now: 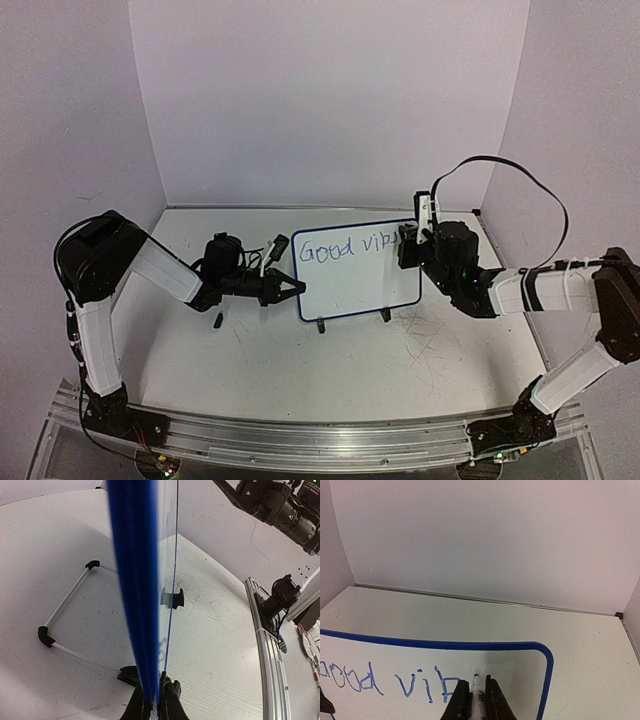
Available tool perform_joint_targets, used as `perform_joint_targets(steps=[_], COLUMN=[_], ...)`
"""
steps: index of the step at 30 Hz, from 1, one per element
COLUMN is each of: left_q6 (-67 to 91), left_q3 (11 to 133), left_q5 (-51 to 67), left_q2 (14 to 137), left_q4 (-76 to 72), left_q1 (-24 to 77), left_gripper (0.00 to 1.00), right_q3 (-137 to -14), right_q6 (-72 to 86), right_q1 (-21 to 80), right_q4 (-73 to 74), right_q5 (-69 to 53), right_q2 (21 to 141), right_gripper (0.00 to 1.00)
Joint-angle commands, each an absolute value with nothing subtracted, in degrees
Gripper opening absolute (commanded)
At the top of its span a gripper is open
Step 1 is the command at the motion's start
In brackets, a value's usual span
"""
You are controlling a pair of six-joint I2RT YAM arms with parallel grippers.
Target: Write a sentence on the whiteboard
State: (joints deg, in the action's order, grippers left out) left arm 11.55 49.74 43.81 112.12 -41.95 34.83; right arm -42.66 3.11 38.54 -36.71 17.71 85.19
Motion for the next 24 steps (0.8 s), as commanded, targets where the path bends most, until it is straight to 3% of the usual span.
perform_joint_targets(steps=[1,24], left_q6=[8.2,8.3], left_q3=[49.9,50.0], left_q5=[37.7,37.9], left_q2=[110.3,110.3], left_q4=[-39.8,-39.7], left_q1=[34.1,34.1], left_gripper=[0.00,0.00], right_q3=[-44.7,-39.5], right_q6=[3.3,7.5], right_q1=[38.3,38.6], right_q4=[-38.4,-33.2], right_q5=[17.0,16.5], right_q2=[85.9,83.4], right_gripper=[0.00,0.00])
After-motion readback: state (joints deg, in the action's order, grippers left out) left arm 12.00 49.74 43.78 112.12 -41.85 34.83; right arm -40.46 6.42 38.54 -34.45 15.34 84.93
